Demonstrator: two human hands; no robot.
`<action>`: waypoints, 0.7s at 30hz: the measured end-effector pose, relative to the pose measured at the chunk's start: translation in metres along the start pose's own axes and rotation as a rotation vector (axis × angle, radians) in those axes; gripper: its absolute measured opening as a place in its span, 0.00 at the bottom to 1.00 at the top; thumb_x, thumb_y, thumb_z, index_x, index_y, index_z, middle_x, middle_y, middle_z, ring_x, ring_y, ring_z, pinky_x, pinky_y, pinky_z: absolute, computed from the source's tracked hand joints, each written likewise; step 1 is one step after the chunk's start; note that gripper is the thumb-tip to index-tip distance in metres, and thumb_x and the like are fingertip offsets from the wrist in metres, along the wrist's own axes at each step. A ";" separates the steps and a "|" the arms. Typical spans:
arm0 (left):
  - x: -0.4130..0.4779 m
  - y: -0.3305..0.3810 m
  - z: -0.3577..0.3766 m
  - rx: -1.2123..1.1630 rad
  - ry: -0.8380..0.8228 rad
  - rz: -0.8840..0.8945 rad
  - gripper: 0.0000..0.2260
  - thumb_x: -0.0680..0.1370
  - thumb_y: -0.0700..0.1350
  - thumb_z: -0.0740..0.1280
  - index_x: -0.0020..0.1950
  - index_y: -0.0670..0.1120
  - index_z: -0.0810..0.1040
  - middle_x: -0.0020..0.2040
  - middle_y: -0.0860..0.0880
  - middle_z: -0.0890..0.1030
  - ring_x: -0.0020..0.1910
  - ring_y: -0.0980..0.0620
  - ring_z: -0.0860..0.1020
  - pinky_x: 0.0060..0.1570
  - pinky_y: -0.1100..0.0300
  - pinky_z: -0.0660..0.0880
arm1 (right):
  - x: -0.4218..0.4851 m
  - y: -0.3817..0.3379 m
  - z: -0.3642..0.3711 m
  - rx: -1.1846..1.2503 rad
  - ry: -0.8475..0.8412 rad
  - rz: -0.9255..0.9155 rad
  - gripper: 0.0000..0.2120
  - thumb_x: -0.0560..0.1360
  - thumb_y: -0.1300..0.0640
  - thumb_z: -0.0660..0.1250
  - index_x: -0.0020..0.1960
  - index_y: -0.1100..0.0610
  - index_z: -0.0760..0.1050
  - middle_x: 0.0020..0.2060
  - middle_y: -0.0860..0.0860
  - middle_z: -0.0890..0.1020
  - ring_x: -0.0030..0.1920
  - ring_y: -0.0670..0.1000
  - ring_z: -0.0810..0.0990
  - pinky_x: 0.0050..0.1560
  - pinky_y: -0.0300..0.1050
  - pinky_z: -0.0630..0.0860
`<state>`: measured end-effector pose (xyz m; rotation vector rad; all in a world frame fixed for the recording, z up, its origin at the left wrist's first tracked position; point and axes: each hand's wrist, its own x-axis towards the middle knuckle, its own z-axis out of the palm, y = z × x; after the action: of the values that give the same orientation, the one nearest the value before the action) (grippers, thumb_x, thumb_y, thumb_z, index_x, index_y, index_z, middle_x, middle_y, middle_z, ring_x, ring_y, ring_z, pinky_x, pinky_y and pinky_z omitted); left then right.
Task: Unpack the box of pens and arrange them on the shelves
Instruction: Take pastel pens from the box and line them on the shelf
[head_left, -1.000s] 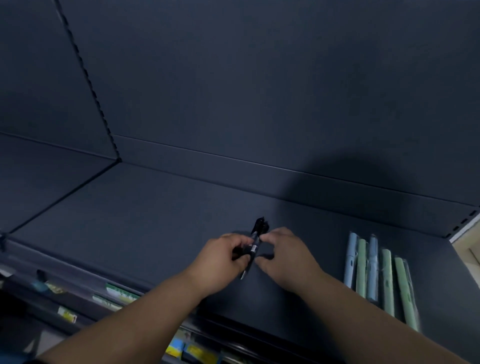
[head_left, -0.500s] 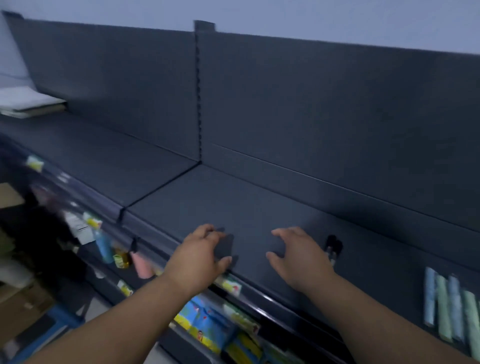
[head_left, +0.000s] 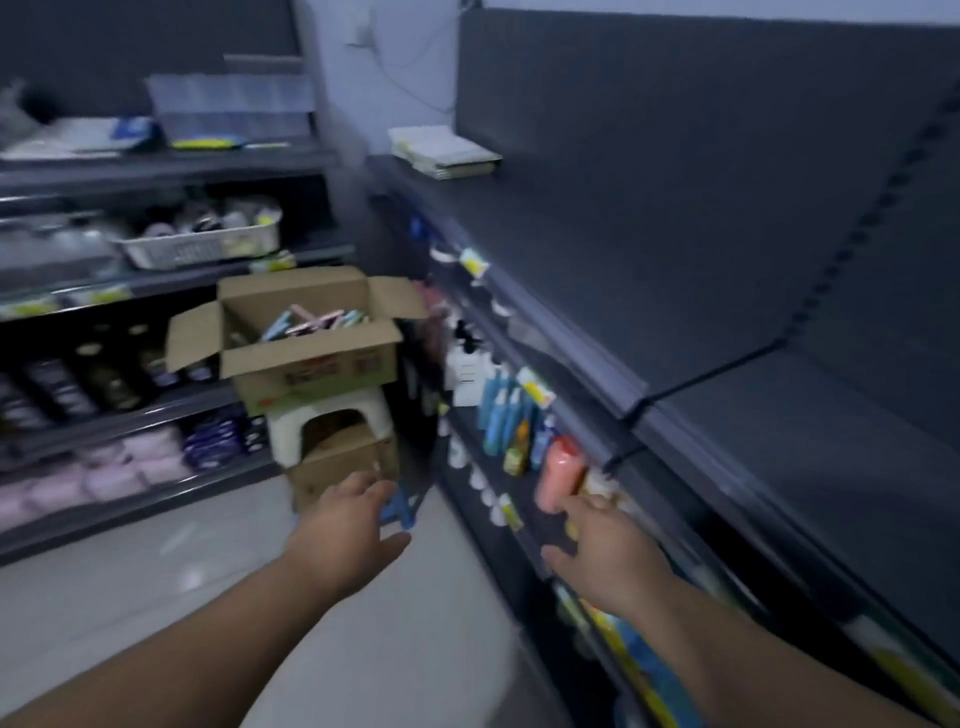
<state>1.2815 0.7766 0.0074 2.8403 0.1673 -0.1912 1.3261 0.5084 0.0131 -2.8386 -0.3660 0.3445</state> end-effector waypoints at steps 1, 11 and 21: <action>-0.004 -0.021 0.000 0.005 -0.010 -0.046 0.28 0.74 0.61 0.64 0.72 0.55 0.65 0.70 0.53 0.66 0.65 0.49 0.70 0.63 0.57 0.70 | 0.010 -0.014 0.009 -0.020 -0.042 -0.018 0.26 0.75 0.42 0.64 0.71 0.48 0.66 0.65 0.49 0.72 0.65 0.51 0.71 0.63 0.43 0.70; 0.000 -0.129 0.009 -0.011 -0.065 -0.390 0.28 0.76 0.59 0.64 0.74 0.53 0.64 0.72 0.54 0.65 0.66 0.53 0.70 0.61 0.60 0.71 | 0.124 -0.093 0.060 -0.111 -0.285 -0.173 0.29 0.76 0.42 0.63 0.74 0.49 0.62 0.69 0.50 0.68 0.69 0.51 0.69 0.65 0.46 0.70; 0.145 -0.148 -0.019 -0.029 0.022 -0.549 0.27 0.76 0.58 0.65 0.73 0.53 0.65 0.73 0.53 0.64 0.67 0.52 0.69 0.62 0.58 0.72 | 0.313 -0.112 0.030 -0.057 -0.292 -0.283 0.30 0.77 0.42 0.63 0.75 0.49 0.60 0.69 0.51 0.68 0.67 0.52 0.70 0.64 0.45 0.71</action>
<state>1.4064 0.9366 -0.0367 2.6989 0.9432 -0.2657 1.5888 0.7061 -0.0457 -2.7382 -0.8359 0.6989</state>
